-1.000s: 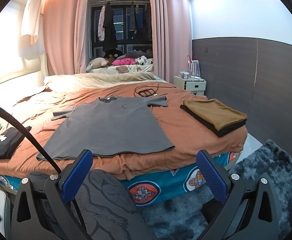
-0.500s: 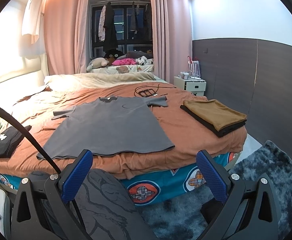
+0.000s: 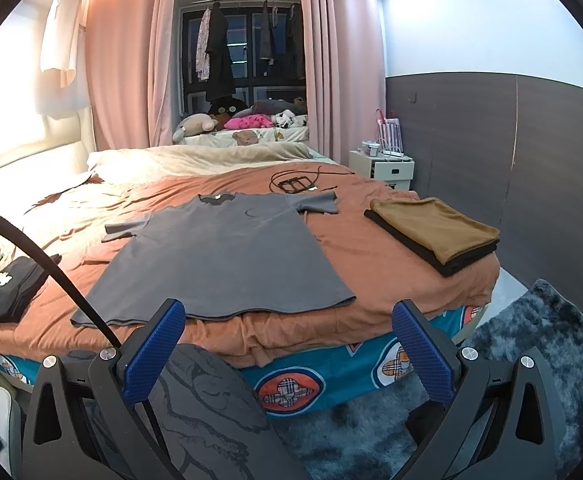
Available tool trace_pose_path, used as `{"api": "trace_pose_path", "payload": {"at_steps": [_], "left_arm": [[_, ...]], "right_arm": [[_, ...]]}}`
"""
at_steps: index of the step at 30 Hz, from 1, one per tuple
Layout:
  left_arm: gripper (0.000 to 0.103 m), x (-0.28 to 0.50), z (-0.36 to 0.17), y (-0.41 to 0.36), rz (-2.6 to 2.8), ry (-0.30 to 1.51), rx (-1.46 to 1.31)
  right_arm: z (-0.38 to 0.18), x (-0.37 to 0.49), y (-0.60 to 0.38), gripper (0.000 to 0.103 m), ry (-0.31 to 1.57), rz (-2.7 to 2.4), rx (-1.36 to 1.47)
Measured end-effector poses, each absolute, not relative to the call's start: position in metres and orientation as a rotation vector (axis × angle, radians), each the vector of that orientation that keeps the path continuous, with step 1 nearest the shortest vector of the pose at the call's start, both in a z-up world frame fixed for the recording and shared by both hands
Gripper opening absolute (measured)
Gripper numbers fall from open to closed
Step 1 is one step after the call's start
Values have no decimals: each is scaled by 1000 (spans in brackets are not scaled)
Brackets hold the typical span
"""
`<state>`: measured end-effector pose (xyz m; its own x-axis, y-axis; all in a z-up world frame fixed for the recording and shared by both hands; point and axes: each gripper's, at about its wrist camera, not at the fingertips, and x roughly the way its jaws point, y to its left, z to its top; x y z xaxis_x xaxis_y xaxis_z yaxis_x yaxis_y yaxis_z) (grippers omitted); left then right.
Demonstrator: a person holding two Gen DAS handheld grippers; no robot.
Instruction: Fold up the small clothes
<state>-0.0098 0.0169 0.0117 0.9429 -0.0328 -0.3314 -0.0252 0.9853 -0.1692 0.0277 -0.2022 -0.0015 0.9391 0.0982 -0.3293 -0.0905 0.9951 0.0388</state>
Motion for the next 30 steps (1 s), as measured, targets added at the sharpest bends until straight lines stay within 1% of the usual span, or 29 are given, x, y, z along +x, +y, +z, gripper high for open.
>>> {"api": "trace_pose_path", "payload": {"at_steps": [9,19,30], "left_arm": [[103,28,9,34,11,373,-174],[103,88,4,67,37,430,-175],[103,137,9,102,70,450,-210]], "right_arm": [[0,64,-191,103,364,108,24],[10,118,-181,103,405,144,40],[34,162,-176,103,403,179,24]]}}
